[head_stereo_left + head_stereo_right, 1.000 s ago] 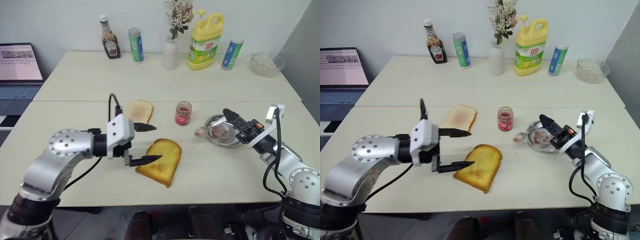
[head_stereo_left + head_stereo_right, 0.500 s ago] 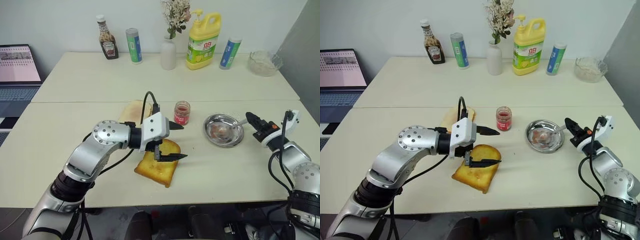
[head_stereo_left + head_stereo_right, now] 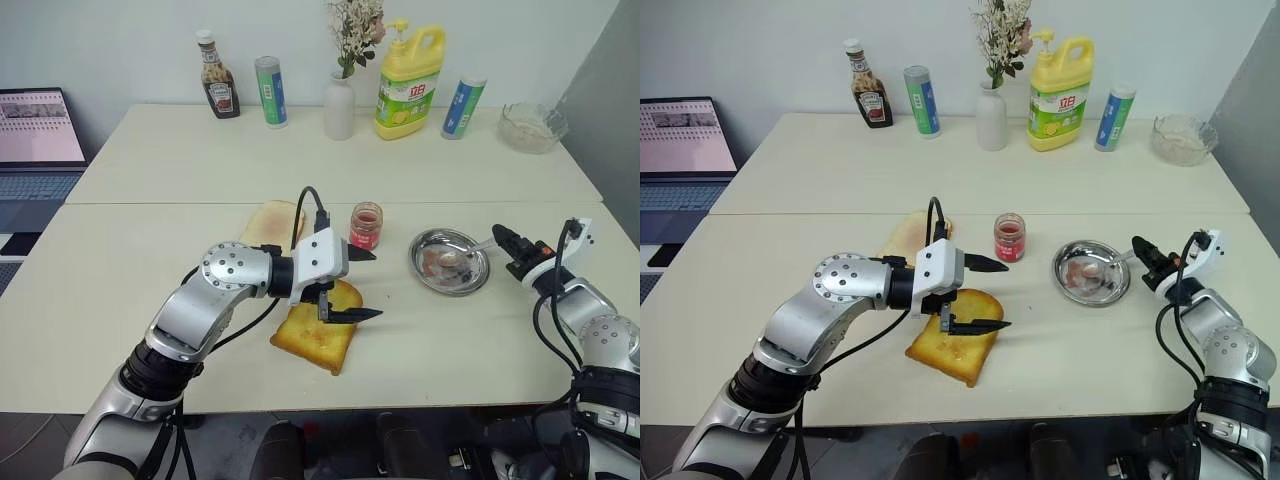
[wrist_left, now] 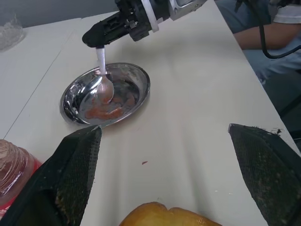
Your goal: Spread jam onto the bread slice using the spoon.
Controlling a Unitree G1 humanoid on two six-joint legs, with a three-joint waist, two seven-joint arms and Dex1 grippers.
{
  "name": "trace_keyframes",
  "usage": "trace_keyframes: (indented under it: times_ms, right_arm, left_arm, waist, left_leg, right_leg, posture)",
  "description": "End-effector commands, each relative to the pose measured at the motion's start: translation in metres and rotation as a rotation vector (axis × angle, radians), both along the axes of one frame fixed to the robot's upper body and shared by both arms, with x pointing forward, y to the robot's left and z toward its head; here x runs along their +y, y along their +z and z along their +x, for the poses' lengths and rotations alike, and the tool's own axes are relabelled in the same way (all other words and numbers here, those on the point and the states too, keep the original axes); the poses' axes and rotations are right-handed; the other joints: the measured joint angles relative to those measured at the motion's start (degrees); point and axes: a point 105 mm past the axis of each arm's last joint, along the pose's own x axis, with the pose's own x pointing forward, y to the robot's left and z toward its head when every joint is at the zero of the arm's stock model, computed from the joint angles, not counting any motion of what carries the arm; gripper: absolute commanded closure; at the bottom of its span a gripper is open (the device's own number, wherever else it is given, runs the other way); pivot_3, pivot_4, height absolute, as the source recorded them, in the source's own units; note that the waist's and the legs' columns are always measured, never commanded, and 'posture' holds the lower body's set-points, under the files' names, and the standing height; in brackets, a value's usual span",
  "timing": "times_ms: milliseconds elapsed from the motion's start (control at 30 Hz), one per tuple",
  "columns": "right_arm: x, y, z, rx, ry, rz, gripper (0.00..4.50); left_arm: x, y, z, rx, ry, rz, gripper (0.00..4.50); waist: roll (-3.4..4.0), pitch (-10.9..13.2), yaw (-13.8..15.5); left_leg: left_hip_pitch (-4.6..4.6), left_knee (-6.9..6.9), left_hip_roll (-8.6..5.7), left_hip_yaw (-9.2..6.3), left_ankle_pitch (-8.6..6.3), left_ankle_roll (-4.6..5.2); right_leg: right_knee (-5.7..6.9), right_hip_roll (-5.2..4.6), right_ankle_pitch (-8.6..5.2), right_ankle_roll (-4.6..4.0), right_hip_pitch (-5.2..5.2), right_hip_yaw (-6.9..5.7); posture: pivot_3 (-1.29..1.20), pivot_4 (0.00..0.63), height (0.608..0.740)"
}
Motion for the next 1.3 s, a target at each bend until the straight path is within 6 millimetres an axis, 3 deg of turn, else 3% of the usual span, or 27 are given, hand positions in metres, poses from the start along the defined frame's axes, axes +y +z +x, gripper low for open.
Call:
trace_keyframes:
  times_ms: [33,167,300,467,833,1133,1300]
  right_arm:
    - [-0.01,0.014,0.001,-0.048,-0.021,-0.078,2.82]
    - [-0.013,0.015,0.001,-0.058,-0.031,-0.145,1.33]
    - [-0.004,0.017,-0.003,-0.082,0.023,-0.215,0.02]
    - [0.006,0.019,-0.007,-0.118,0.084,-0.292,0.02]
    - [0.016,0.012,-0.013,-0.215,0.171,-0.753,0.02]
    - [-0.002,0.038,-0.01,-0.294,0.026,-0.661,0.02]
    - [0.011,0.058,-0.024,-0.359,0.114,-0.649,0.02]
  left_arm:
    - [-0.004,0.012,-0.001,-0.054,-0.02,-0.015,0.0]
    - [-0.004,0.012,0.0,-0.057,-0.017,-0.018,0.0]
    - [-0.004,0.012,0.002,-0.06,-0.014,-0.017,0.0]
    - [-0.005,0.013,0.004,-0.065,-0.01,-0.019,0.0]
    - [-0.009,0.014,0.004,-0.072,-0.011,-0.027,0.0]
    - [-0.005,0.018,0.009,-0.086,0.021,-0.041,0.0]
    - [0.009,0.025,0.018,-0.112,0.095,-0.06,0.0]
  waist:
    - [0.0,0.0,0.0]
    - [0.0,0.0,0.0]
    - [0.01,0.0,-0.01]
    - [0.01,-0.01,0.03]
    - [0.02,-0.01,0.09]
    - [0.02,-0.01,0.33]
    - [0.02,-0.01,0.44]
  left_leg:
    - [0.0,0.0,0.0,0.0,0.0,0.0]
    - [0.0,0.0,-0.01,-0.01,0.0,0.0]
    - [0.01,0.0,0.0,-0.01,0.0,0.0]
    - [0.0,0.0,-0.01,-0.01,0.0,0.0]
    - [0.02,0.01,-0.01,-0.02,0.0,-0.01]
    - [0.02,0.03,-0.02,-0.01,0.01,-0.01]
    - [0.03,0.02,-0.01,-0.01,0.01,-0.01]
  right_leg:
    - [0.0,0.0,0.0,0.0,0.0,0.0]
    - [0.0,0.0,0.0,0.0,0.0,0.0]
    - [0.0,0.0,0.0,0.0,0.0,-0.01]
    - [0.0,-0.01,0.0,0.0,0.0,-0.01]
    - [0.01,-0.01,0.0,0.01,0.0,-0.02]
    - [0.03,-0.02,0.0,0.0,0.02,-0.01]
    - [0.03,-0.02,0.0,0.0,0.02,0.0]
  posture:
    - [0.0,0.15,0.74]
    - [0.0,0.15,0.74]
    - [0.0,0.15,0.74]
    - [0.0,0.15,0.74]
    - [0.0,0.15,0.74]
    - [0.0,0.15,0.74]
    - [0.0,0.15,0.74]
